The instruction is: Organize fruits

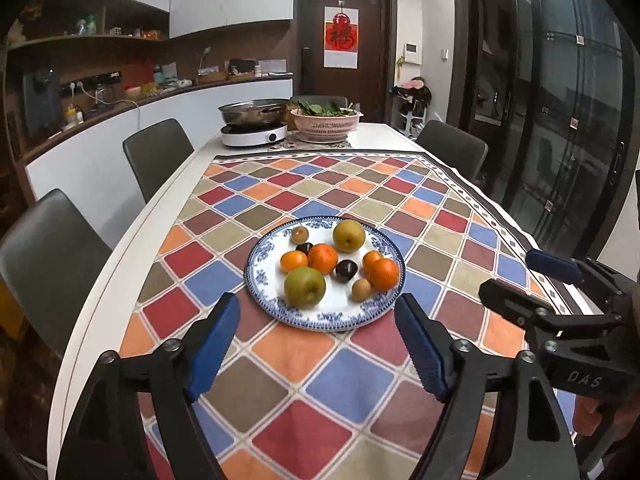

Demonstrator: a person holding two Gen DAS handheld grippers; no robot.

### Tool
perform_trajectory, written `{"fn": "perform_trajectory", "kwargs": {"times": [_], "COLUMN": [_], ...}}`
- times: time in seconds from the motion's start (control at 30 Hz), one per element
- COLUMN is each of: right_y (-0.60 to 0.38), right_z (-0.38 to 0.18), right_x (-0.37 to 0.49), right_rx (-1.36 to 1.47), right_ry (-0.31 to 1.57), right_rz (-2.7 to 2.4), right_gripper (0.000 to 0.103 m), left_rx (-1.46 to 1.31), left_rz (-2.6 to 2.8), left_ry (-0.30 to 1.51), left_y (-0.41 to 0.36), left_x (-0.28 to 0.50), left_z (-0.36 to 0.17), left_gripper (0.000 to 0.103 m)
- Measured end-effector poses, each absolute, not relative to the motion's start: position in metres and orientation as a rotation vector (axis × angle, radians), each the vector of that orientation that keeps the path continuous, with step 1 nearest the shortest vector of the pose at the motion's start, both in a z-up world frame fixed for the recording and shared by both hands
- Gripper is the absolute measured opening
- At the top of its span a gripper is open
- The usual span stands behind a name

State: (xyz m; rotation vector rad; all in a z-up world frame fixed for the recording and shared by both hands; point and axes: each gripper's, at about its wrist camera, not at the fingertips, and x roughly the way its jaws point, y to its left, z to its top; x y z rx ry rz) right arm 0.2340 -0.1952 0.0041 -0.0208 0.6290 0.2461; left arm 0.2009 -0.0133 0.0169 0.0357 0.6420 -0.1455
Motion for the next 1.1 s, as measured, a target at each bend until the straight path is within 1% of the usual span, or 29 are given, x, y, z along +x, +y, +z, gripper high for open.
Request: {"fn": "perform_trajectory", "kwargs": {"times": [0.13, 0.53, 0.63, 0.87, 1.1], "right_y": [-0.197, -0.196, -0.195, -0.19, -0.19], "right_z": [0.008, 0.016, 0.02, 0.025, 0.025], "right_x": [0.21, 0.156, 0.148, 0.132, 0.127], "right_rx": [-0.014, -0.037, -0.04, -0.048, -0.045], "right_ry": [0.606, 0.564, 0.55, 0.532, 0.531], "right_rz": [0.207, 0.177, 0.179, 0.185, 0.187], "right_gripper": [0.084, 0.084, 0.084, 0.084, 0.084], "left_rx": [0.04, 0.074, 0.071, 0.078, 0.086], "left_rz": [-0.141, -0.122, -0.117, -0.102, -0.088], "left_ry": [0.628, 0.578, 0.567, 0.539, 0.522], "left_y": [-0.011, -0.011, -0.009, -0.008, -0.008], "left_x": [0.18, 0.131, 0.124, 0.111, 0.102], "left_z": [0.018, 0.025, 0.027, 0.033, 0.037], "left_gripper": [0.085, 0.089, 0.096, 0.099, 0.1]}}
